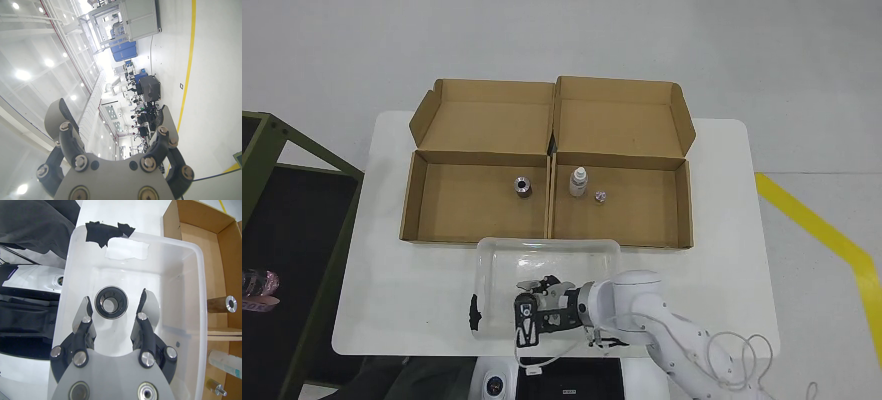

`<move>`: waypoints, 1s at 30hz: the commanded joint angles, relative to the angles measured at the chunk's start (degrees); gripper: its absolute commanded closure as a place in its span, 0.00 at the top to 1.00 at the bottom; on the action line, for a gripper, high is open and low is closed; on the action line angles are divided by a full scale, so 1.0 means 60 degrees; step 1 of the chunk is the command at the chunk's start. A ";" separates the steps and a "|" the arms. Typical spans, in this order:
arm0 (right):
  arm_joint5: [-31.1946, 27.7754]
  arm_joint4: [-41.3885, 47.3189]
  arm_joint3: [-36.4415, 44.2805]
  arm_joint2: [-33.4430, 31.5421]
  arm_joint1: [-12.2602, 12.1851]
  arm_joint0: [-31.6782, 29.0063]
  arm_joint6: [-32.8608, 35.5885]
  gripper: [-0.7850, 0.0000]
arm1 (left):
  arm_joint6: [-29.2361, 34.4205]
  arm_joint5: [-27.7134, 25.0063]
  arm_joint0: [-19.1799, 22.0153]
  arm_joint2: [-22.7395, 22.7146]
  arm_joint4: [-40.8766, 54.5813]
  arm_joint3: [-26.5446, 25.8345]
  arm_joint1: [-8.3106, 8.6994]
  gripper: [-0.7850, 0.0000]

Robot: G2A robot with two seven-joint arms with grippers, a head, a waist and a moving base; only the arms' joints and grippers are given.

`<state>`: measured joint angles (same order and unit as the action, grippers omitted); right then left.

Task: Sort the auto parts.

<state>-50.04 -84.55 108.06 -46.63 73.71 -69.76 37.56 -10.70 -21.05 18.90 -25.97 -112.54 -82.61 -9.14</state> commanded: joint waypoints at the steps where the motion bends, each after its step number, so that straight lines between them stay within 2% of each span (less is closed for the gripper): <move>1: 0.0022 -0.0008 -0.0128 0.0092 0.0009 0.0076 -0.0027 0.60 | 0.0000 0.0000 0.0000 0.0000 0.0000 0.0000 0.0000 1.00; 20: 0.0396 0.0089 -0.1199 0.0971 0.0202 0.0948 -0.0005 0.58 | 0.0000 0.0000 0.0000 0.0000 0.0000 0.0000 0.0000 1.00; 22: 0.0415 0.0124 -0.1262 0.1008 0.0213 0.1009 -0.0013 0.54 | 0.0000 0.0000 0.0000 0.0000 0.0000 0.0000 0.0000 1.00; 27: 0.0418 0.0233 -0.1296 0.1071 0.0224 0.1113 -0.0055 0.35 | 0.0000 0.0000 0.0000 0.0000 0.0000 0.0000 0.0000 1.00; 28: 0.0422 0.0260 -0.1288 0.1075 0.0224 0.1127 -0.0060 0.27 | 0.0000 0.0000 0.0000 0.0000 0.0000 0.0000 0.0000 1.00; 30: 0.0401 0.0339 -0.1290 0.1081 0.0222 0.1149 -0.0110 0.18 | 0.0000 0.0000 0.0000 0.0000 0.0000 0.0000 0.0000 1.00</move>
<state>-47.54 -82.78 100.34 -40.16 75.05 -62.92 37.08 -10.70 -21.05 18.90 -25.97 -112.54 -82.61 -9.14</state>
